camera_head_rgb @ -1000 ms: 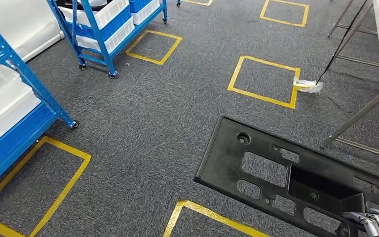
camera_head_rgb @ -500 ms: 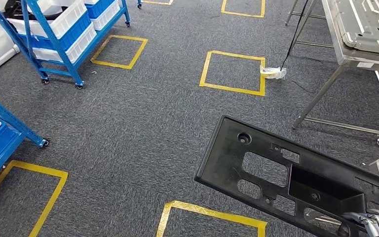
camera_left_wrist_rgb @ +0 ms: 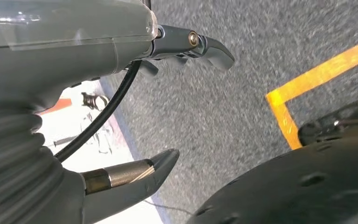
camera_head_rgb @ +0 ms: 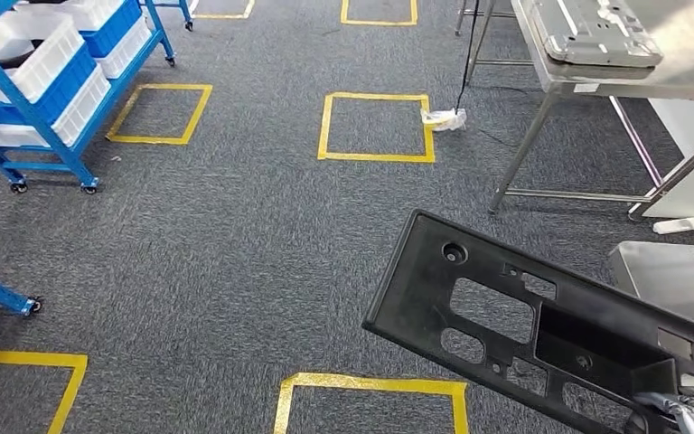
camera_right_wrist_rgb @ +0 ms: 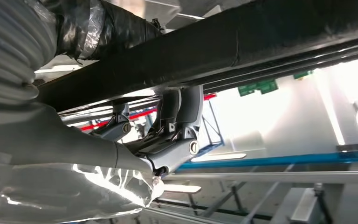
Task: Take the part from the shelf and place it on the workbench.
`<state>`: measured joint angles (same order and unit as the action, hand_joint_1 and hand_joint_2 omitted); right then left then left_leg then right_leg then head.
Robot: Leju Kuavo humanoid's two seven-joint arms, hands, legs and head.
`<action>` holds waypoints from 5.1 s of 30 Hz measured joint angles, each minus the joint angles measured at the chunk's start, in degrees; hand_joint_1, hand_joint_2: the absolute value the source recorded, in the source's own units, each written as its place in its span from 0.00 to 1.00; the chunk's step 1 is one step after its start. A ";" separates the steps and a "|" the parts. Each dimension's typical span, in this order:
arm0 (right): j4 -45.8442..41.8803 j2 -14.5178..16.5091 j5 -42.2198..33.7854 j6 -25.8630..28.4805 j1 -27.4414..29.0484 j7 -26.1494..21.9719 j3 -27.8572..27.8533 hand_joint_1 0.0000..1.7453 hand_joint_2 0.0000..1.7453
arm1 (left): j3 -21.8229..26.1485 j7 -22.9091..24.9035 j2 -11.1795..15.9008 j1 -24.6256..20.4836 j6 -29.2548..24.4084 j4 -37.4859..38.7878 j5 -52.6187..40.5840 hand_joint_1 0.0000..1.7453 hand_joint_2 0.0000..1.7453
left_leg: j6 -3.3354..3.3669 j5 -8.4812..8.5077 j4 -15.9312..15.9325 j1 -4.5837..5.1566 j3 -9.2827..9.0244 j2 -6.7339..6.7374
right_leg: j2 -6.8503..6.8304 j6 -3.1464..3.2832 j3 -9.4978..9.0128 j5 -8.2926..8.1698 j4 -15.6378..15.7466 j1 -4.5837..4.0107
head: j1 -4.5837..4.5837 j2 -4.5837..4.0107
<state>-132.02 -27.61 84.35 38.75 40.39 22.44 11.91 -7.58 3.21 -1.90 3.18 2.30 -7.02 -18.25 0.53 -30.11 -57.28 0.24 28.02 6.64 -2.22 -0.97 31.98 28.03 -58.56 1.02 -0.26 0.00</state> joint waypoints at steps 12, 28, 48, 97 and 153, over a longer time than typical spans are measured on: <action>-0.84 1.32 -0.50 -2.19 3.24 -1.34 -5.50 1.00 1.00 | -0.40 0.24 0.05 0.56 0.06 0.04 0.58 0.00 1.00 | 0.52 0.87 -2.55 -0.49 2.69 -11.12 | 8.35 0.94 0.38 -0.09 -0.51 -0.12 | -0.01 0.00; -2.03 31.46 -24.29 -39.61 -12.09 -58.12 -59.38 1.00 1.00 | -1.73 0.05 0.09 0.64 0.15 0.09 1.19 0.00 1.00 | 1.19 0.44 -0.02 0.06 0.56 -0.90 | -2.29 -0.55 -0.41 0.30 -0.02 -0.13 | 0.31 0.00; 14.99 35.14 -11.53 -49.53 -32.37 -62.16 -87.20 1.00 1.00 | -3.03 -0.55 0.88 0.16 3.05 0.14 1.80 0.00 1.00 | 1.96 1.78 -0.01 -0.68 1.76 -8.33 | 6.98 -0.97 2.27 0.66 -2.79 0.15 | 0.25 0.00; 74.07 9.02 -14.50 -22.25 -64.48 -15.35 -0.79 0.00 0.00 | -3.95 0.72 3.30 -1.80 8.01 -0.02 5.92 0.00 1.00 | 2.22 3.22 -1.00 1.20 4.18 -7.24 | 5.01 1.02 1.17 -0.95 -0.70 -0.74 | 0.19 0.00; 38.27 23.83 -8.94 -16.20 -64.23 -19.69 38.95 0.00 0.00 | 0.55 3.88 2.39 -1.45 6.70 -0.03 11.63 0.00 0.00 | 2.43 3.35 -0.94 1.09 4.24 -7.29 | 4.98 0.75 1.14 -1.04 -0.43 -0.80 | 0.16 0.00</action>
<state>-93.75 -3.78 75.41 22.55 -23.84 2.75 50.87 -7.04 7.09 0.49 1.73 9.00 -7.04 -6.62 2.96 -26.76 -58.21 1.33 32.25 -0.65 2.76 -0.22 33.12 27.00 -58.99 0.22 -0.10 0.00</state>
